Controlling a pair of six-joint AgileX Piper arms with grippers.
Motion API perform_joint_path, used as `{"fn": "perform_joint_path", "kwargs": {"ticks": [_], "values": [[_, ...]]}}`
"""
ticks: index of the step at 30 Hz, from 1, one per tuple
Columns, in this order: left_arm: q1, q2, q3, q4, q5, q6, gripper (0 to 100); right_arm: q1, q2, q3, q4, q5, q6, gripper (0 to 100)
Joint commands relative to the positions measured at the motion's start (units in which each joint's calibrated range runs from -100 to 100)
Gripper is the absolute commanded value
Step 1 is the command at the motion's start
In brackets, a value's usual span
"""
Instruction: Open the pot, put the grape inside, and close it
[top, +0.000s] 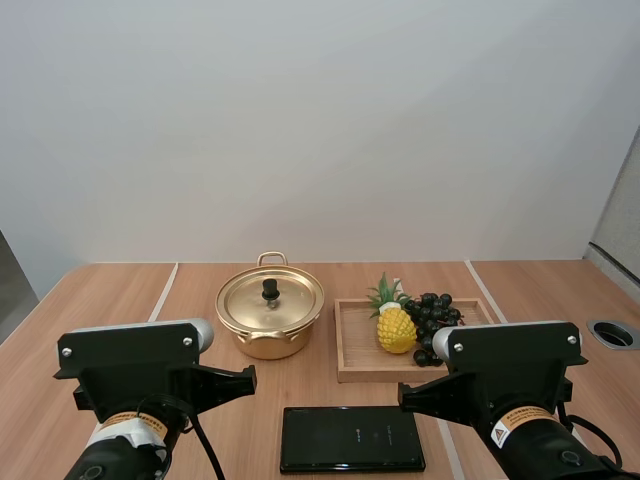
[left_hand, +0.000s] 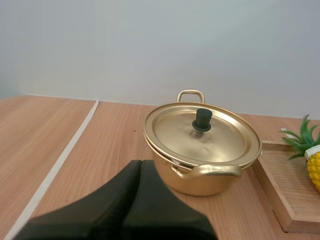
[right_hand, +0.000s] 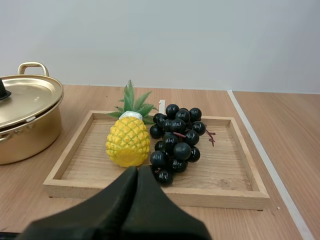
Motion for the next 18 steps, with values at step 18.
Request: {"fn": "perform_joint_path", "kwargs": {"ticks": [18], "values": [[-1.27, -0.2, 0.1, 0.6, -0.6, -0.5, 0, -0.2, -0.3, 0.2, 0.0, -1.3, 0.0, 0]]}}
